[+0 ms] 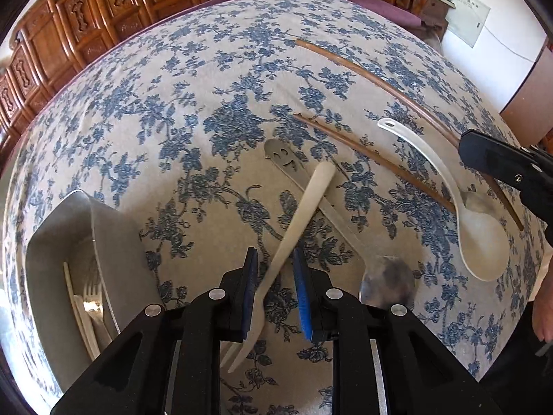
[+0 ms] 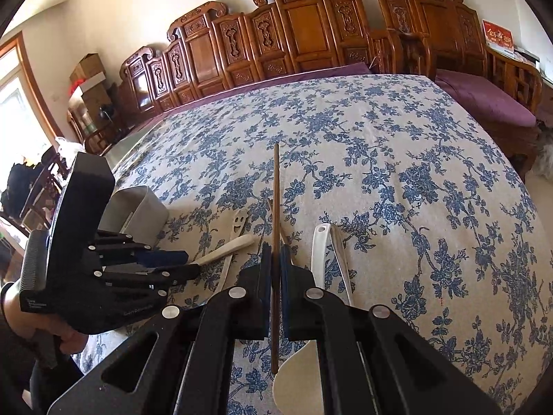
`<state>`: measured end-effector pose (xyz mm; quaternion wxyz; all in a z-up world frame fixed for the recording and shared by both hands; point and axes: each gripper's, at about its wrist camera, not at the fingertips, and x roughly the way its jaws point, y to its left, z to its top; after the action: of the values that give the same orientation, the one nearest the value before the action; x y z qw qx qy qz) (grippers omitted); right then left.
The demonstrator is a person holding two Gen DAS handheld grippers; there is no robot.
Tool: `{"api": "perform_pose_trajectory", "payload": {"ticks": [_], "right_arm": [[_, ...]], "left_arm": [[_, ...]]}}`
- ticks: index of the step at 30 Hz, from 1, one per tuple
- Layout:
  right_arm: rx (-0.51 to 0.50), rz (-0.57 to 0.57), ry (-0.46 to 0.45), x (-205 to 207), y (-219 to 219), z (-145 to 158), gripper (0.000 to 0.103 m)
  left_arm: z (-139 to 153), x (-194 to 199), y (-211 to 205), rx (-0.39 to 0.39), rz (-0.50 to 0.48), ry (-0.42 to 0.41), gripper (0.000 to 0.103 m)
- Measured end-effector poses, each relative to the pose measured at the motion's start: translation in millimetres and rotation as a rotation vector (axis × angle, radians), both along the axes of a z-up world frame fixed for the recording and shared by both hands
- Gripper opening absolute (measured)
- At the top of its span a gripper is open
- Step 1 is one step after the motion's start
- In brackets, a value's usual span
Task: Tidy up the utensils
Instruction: 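Grasp a white plastic fork with the left tool while the right tool grasps a wooden chopstick, then lower the white plastic fork into the tray and open the left tool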
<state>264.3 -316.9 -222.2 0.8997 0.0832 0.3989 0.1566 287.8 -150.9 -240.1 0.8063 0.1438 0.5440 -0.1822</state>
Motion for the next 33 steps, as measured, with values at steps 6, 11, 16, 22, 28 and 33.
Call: {"api": "perform_pose_trajectory", "payload": {"ticks": [6,11,16,22,28,33], "right_arm": [[-0.001,0.004,0.001,2,4,0,0.006],[-0.007,0.004,0.004,3,8,-1,0.006],[-0.021,0.012,0.002,1,13,-2,0.006],[-0.038,0.026,-0.01,-2,19,0,0.006],[-0.047,0.051,-0.033,-11,25,6,0.006],[-0.033,0.069,-0.056,-20,30,14,0.006]], "left_arm": [[1,-2,-4,-0.009,-0.016,0.0,0.006],[10,-11,-1,-0.031,-0.011,-0.033,0.006],[24,-22,6,-0.056,0.001,-0.069,0.006],[46,-37,20,-0.075,0.022,-0.119,0.006],[70,-54,40,-0.077,0.07,-0.2,0.006],[83,-66,59,-0.087,0.111,-0.236,0.006]]}}
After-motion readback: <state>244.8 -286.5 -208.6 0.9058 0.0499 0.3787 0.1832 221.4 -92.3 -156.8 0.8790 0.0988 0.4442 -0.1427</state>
